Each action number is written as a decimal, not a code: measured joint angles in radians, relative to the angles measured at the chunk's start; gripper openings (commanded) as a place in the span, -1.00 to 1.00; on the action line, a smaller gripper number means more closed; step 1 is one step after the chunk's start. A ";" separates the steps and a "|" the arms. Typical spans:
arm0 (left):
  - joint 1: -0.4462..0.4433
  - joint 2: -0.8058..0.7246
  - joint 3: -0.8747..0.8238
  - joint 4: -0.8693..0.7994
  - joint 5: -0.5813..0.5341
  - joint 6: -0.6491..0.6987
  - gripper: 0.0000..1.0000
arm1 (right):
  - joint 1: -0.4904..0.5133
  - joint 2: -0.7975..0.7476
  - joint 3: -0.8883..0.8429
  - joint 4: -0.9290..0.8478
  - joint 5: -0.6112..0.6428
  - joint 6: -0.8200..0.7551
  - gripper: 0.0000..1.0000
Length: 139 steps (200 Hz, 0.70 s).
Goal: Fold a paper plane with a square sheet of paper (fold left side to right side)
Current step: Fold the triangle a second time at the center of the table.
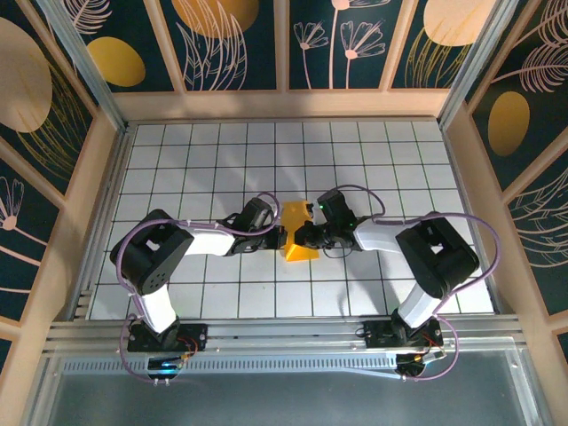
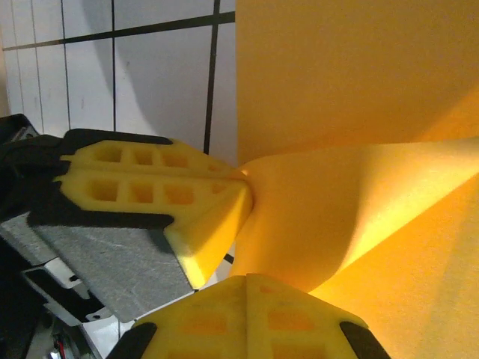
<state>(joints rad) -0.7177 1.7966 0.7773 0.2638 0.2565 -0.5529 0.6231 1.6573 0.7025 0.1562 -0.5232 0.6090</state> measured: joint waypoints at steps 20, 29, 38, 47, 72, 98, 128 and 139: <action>0.000 0.000 0.000 0.000 0.000 0.000 -1.00 | 0.000 0.008 0.000 0.000 0.003 0.000 -1.00; 0.000 0.000 0.000 -0.001 0.000 0.001 -1.00 | 0.001 0.009 0.000 0.000 0.003 0.000 -1.00; 0.000 0.000 0.001 -0.003 0.000 0.001 -1.00 | 0.001 0.009 0.000 0.000 0.006 0.000 -1.00; 0.000 0.000 0.001 -0.003 0.000 0.001 -1.00 | 0.001 0.009 0.000 0.000 0.007 0.000 -1.00; 0.000 0.000 0.001 -0.003 -0.001 0.003 -1.00 | 0.001 0.013 0.000 -0.004 0.014 0.000 -1.00; 0.000 0.000 0.001 -0.003 -0.001 0.003 -1.00 | 0.001 0.016 0.000 -0.007 0.026 0.000 -1.00; 0.000 0.000 0.001 -0.003 -0.003 0.003 -1.00 | 0.001 0.023 0.000 -0.014 0.032 -0.001 -1.00; 0.000 0.000 0.003 -0.006 -0.003 0.004 -1.00 | 0.001 0.024 0.000 -0.019 0.034 -0.001 -1.00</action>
<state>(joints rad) -0.7177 1.7966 0.7799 0.2581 0.2539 -0.5491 0.6239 1.6814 0.7025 0.1375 -0.4889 0.6083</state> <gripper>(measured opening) 0.048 0.051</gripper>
